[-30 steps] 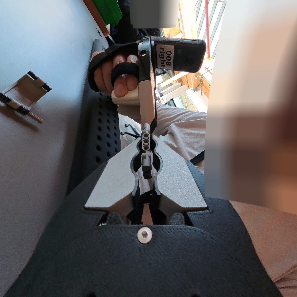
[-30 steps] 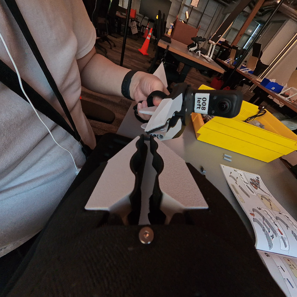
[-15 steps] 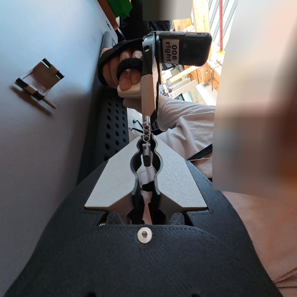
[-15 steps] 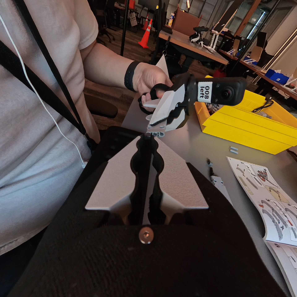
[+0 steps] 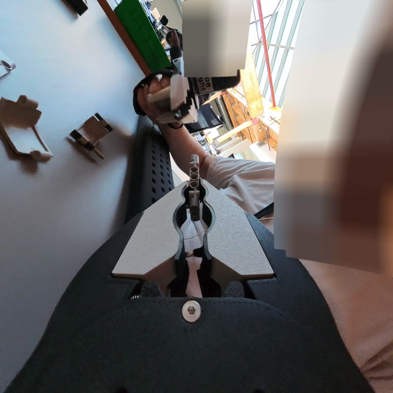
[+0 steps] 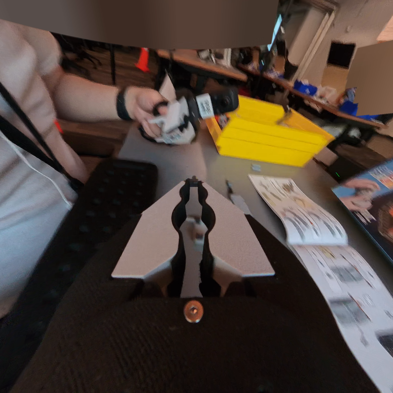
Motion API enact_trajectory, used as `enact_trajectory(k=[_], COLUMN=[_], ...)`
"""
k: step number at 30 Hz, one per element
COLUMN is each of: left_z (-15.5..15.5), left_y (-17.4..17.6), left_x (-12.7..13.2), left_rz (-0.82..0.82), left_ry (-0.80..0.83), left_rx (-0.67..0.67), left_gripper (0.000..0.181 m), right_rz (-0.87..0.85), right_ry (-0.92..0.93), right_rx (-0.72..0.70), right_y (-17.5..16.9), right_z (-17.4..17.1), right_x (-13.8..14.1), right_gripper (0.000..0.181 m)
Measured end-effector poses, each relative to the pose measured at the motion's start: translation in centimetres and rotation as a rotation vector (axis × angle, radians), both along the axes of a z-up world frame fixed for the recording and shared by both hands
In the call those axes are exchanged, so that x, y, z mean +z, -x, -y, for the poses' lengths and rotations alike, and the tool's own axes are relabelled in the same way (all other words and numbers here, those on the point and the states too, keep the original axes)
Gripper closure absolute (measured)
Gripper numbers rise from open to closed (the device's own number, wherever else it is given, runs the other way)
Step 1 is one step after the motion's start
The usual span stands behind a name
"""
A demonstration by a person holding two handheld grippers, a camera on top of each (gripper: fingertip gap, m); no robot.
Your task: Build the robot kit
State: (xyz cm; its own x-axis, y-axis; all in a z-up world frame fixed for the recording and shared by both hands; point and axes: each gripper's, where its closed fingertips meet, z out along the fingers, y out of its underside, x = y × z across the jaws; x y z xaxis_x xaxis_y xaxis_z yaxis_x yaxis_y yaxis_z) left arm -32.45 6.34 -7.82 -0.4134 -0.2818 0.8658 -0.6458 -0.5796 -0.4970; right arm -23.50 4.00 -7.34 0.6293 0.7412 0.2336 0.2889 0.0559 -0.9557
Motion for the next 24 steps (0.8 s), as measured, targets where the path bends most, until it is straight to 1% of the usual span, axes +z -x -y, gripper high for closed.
enact_trajectory(k=[2, 3, 4, 5, 6, 7, 8, 11, 13, 16, 19, 24], left_z=[-0.3, -1.0, -1.9, -2.7, -3.1, -3.3, -3.2, -3.5, -3.5, -3.5, -4.0, -4.3], left_y=[-1.2, -1.9, -2.5, -2.8, -2.9, -2.9, -2.8, -2.7, -2.7, -3.0, -2.7, -2.6], left_x=[-1.3, -2.4, -3.5, -4.4, -4.9, -5.3, -5.7, -7.2, -7.7, -7.6, -7.9, -7.3], left_rz=[-0.045, -0.085, -0.131, -0.174, -0.209, -0.244, -0.278, -0.362, -0.391, -0.405, -0.431, -0.384], left_ry=[-0.074, -0.147, -0.233, -0.303, -0.342, -0.359, -0.372, -0.427, -0.434, -0.388, -0.423, -0.426], left_rx=[0.028, 0.063, 0.109, 0.146, 0.164, 0.165, 0.156, 0.151, 0.134, 0.111, 0.091, 0.117], left_gripper=[0.176, 0.176, 0.176, 0.176, 0.176, 0.176, 0.175, 0.175, 0.175, 0.175, 0.175, 0.175], right_rz=[0.119, 0.138, 0.105, 0.020, -0.079, -0.138, -0.133, -0.016, 0.034, 0.098, 0.139, 0.205], right_ry=[0.068, 0.099, 0.129, 0.162, 0.206, 0.230, 0.231, 0.320, 0.328, 0.350, 0.391, 0.393], right_rx=[-0.126, -0.180, -0.208, -0.193, -0.164, -0.160, -0.165, -0.140, -0.134, -0.150, -0.152, -0.151], right_y=[-3.9, -5.9, -7.4, -7.9, -8.1, -8.4, -8.7, -8.4, -8.0, -8.1, -8.1, -7.9], right_z=[-1.8, -2.6, -3.3, -3.6, -3.9, -4.3, -4.7, -4.5, -4.2, -4.2, -4.1, -3.9], right_x=[-2.1, -2.6, -2.6, -2.1, -1.6, -1.4, -1.8, -4.7, -5.7, -6.9, -7.9, -8.7], right_gripper=[0.175, 0.175, 0.175, 0.175, 0.175, 0.175, 0.175, 0.175, 0.175, 0.175, 0.174, 0.174])
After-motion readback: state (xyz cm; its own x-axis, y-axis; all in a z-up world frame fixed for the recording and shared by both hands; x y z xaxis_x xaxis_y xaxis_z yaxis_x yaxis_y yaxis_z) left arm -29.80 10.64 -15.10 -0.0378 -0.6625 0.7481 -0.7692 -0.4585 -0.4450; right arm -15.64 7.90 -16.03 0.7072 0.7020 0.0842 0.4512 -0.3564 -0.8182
